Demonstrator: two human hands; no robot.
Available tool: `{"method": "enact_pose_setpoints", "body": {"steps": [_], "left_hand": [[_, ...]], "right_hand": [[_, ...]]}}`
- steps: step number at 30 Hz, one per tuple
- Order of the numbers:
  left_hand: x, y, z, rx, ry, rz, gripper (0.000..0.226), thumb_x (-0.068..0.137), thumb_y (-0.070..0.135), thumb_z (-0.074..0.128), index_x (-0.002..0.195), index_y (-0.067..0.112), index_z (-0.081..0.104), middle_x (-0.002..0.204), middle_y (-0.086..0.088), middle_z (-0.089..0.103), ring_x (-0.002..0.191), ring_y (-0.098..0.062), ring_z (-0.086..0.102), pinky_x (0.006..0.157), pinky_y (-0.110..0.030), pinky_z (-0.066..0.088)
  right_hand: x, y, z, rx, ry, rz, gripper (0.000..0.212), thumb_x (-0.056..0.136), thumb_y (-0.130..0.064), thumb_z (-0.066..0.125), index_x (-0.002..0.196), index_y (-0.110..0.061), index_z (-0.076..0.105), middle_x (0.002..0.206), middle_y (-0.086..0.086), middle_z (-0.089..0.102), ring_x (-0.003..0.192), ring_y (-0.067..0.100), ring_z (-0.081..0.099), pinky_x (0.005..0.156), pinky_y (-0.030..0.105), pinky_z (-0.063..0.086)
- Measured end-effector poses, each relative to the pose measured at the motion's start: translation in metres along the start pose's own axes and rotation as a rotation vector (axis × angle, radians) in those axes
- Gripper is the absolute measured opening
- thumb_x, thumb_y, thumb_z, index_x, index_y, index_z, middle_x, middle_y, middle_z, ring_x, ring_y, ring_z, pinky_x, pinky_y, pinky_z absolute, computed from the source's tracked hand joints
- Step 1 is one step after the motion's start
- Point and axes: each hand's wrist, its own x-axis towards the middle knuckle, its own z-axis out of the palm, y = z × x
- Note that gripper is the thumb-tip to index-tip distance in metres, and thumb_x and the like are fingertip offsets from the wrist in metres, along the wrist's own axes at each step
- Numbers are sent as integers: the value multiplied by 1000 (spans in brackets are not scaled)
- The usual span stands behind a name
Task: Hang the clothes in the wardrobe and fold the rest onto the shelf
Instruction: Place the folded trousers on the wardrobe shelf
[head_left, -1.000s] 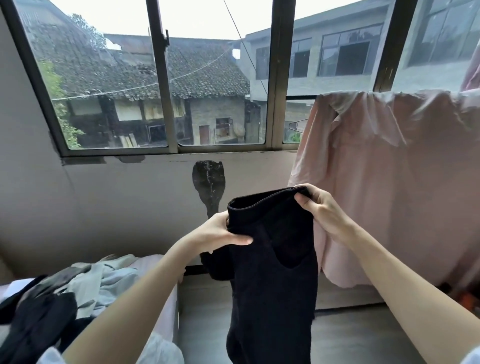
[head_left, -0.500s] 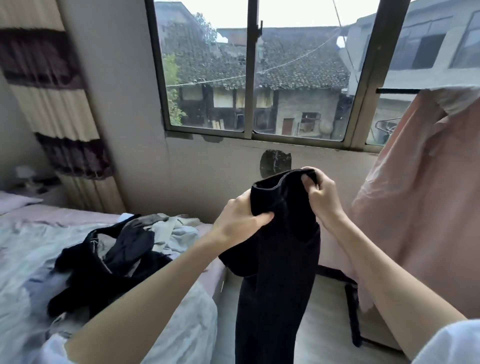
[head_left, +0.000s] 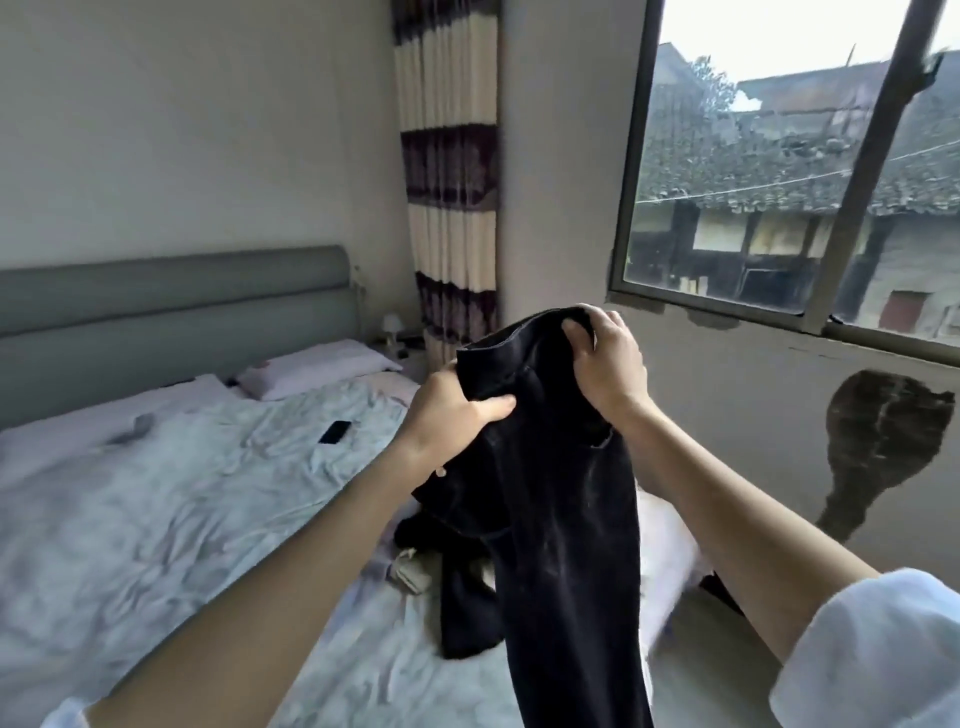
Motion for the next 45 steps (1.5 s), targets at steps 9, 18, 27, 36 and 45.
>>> {"method": "enact_pose_setpoints", "body": {"steps": [9, 18, 27, 36, 45], "left_hand": [[55, -216, -181, 188, 245, -483, 42, 85, 29, 65, 122, 13, 52, 117, -7, 62, 104, -26, 60, 91, -38, 49], [48, -381, -227, 356, 273, -808, 60, 95, 36, 48, 144, 14, 23, 148, -8, 31, 130, -30, 38, 105, -46, 35], [3, -444, -137, 454, 104, -714, 53, 95, 33, 47, 143, 17, 31, 148, -6, 33, 131, -25, 39, 105, -41, 37], [-78, -502, 21, 448, -206, -824, 54, 96, 31, 44, 146, 17, 27, 152, -3, 24, 140, -21, 23, 111, -43, 29], [-123, -522, 159, 848, -850, -472, 62, 92, 40, 50, 146, 31, 21, 159, 1, 2, 145, -27, -10, 111, -58, -8]], "right_hand": [[-6, -61, 267, 328, -575, 250, 41, 98, -20, 40, 139, -13, 43, 129, 8, 54, 110, 23, 57, 97, 34, 45], [-97, -3, 407, 57, -1047, 281, 48, 101, -24, 35, 146, -9, 29, 146, 11, 39, 126, 26, 46, 95, 28, 38], [-186, 70, 415, -85, -1158, 354, 44, 99, -24, 32, 141, -16, 39, 135, 10, 52, 120, 24, 51, 87, 25, 39], [-307, 210, 365, -171, -1209, 585, 45, 99, -17, 34, 143, -15, 35, 146, 5, 40, 133, 22, 38, 102, 26, 33], [-397, 324, 272, -273, -1158, 868, 48, 95, -13, 40, 143, -12, 34, 149, 6, 33, 136, 23, 32, 109, 29, 27]]}}
